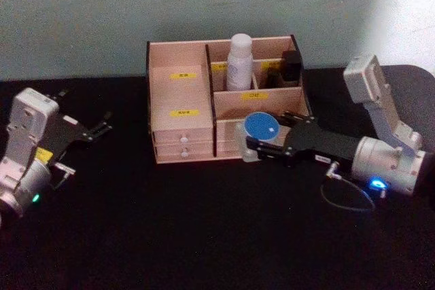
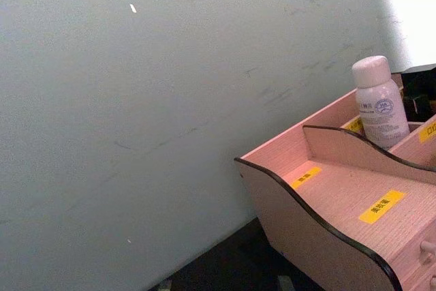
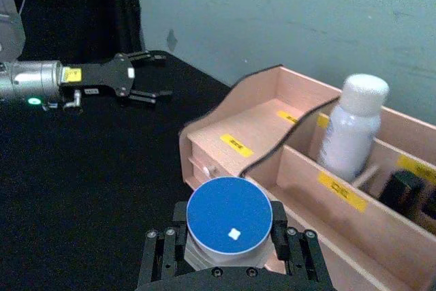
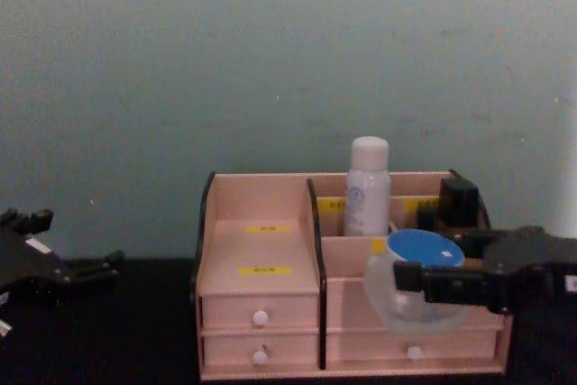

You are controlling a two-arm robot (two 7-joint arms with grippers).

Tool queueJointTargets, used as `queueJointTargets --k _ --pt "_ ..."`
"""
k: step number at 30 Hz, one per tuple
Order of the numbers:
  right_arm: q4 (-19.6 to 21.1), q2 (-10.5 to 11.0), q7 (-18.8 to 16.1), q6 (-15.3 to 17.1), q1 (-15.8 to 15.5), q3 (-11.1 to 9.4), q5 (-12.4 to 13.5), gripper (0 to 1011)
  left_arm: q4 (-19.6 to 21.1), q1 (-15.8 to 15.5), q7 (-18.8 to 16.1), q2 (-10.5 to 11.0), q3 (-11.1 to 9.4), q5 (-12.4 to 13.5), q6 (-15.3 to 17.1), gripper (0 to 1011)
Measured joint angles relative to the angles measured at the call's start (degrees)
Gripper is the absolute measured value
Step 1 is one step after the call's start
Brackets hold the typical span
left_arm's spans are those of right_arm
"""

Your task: Pick up the facial cleanser and watermelon frost from the table and place them into the tiered storage box.

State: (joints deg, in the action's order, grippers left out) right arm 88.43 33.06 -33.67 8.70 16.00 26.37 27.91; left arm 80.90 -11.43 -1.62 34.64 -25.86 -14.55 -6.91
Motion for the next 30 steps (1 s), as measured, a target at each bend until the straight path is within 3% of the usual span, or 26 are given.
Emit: queueJointTargets --k 18,30 --pt "-6.64 -5.66 -0.42 -1.17 8.18 5.36 -2.39 712 0.00 0.00 0.00 0.00 0.00 0.00 0.00 1001" --pt "-11.47 -9.40 -0.86 -1.95 12.50 7.34 -3.67 712 0.00 0.00 0.00 0.00 0.00 0.00 0.00 1001"
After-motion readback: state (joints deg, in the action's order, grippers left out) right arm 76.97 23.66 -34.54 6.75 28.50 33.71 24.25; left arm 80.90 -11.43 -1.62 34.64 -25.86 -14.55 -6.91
